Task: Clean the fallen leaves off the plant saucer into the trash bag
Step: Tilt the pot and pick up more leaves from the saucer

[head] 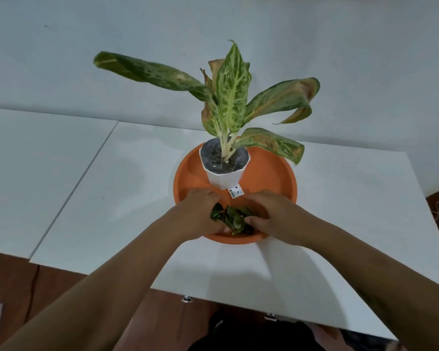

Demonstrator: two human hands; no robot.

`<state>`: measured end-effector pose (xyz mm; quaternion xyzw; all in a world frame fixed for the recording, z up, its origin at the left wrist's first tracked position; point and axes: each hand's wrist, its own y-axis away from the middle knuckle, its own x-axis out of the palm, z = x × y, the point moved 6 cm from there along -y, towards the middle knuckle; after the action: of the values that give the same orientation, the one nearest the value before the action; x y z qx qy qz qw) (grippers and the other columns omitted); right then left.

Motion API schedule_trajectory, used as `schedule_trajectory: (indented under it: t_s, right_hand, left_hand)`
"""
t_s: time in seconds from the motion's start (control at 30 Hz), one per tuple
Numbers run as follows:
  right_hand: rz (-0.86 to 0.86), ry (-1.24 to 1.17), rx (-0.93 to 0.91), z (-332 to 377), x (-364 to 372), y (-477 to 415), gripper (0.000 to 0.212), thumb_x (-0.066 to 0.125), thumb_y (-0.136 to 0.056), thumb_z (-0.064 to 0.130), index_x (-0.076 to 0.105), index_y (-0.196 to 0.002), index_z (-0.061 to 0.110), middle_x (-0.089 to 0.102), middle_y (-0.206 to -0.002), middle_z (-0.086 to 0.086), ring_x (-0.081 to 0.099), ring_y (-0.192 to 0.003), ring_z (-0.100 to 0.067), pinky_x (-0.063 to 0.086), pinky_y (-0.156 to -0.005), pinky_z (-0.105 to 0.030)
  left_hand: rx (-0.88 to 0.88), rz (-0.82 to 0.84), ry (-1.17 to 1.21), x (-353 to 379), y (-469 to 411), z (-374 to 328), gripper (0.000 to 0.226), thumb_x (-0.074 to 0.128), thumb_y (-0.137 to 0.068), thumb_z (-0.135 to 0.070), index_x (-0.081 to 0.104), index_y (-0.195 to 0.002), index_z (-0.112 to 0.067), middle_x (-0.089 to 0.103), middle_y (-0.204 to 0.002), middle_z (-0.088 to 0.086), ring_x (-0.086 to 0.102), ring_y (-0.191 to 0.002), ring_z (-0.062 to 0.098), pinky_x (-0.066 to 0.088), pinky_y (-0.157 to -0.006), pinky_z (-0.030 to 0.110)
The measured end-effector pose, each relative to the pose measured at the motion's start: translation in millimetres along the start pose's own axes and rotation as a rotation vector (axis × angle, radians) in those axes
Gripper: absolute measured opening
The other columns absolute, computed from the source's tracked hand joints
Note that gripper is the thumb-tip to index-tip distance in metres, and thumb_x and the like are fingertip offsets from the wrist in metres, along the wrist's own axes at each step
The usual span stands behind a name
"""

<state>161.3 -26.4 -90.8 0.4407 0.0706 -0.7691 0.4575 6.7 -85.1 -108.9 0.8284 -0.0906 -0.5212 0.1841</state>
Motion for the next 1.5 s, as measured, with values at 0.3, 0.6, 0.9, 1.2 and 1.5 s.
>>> schedule_trajectory:
  t_s: [0.3,0.6,0.9,1.2,1.5]
  right_hand:
    - [0.025,0.131,0.106,-1,18,-12,0.062,0.068,-0.081,0.027,0.045,-0.138,0.037,0.04,-0.124,-0.004,0.042,-0.116,-0.027,0.041,-0.101,-0.039]
    - [-0.157,0.054,0.076,0,16,-19,0.017,0.059,-0.086,0.004,0.071,-0.095,0.011,0.066,-0.096,-0.004,0.058,-0.087,-0.017,0.039,-0.07,-0.017]
    - [-0.328,-0.795,0.36,-26,-7,-17,0.005,0.072,-0.082,0.01,0.075,-0.08,0.013,0.074,-0.08,-0.005,0.067,-0.078,-0.016,0.053,-0.082,-0.03]
    - [-0.3,-1.307,0.319,-19,-2,-19,0.01,0.064,-0.086,-0.005,0.069,-0.094,-0.004,0.071,-0.084,-0.008,0.068,-0.077,-0.014,0.059,-0.071,-0.021]
    - [-0.198,-1.457,0.266,-15,-1,-15,0.01,0.062,-0.087,-0.005,0.067,-0.096,-0.006,0.071,-0.088,-0.01,0.07,-0.079,-0.013,0.057,-0.066,-0.018]
  left_hand:
    - [-0.037,-0.1,0.084,7,-3,-4,0.051,0.08,-0.078,-0.032,0.061,-0.125,-0.03,0.047,-0.133,0.002,0.042,-0.127,0.021,0.043,-0.102,0.032]
    - [-0.055,-0.262,0.321,-2,-6,5,0.015,0.07,-0.086,-0.002,0.079,-0.096,-0.01,0.071,-0.099,0.001,0.057,-0.085,0.008,0.037,-0.065,0.001]
    - [-0.251,-0.342,0.935,-8,-1,20,0.015,0.077,-0.084,-0.009,0.077,-0.099,-0.012,0.074,-0.089,0.0,0.068,-0.075,0.007,0.048,-0.062,0.005]
    - [-0.318,-0.327,1.561,5,1,10,0.015,0.074,-0.084,-0.002,0.073,-0.098,-0.009,0.076,-0.086,0.005,0.073,-0.067,0.01,0.055,-0.061,0.018]
    - [-0.338,-0.456,1.866,10,17,0,0.018,0.069,-0.086,0.003,0.07,-0.104,-0.001,0.077,-0.09,0.008,0.073,-0.078,0.011,0.059,-0.066,0.018]
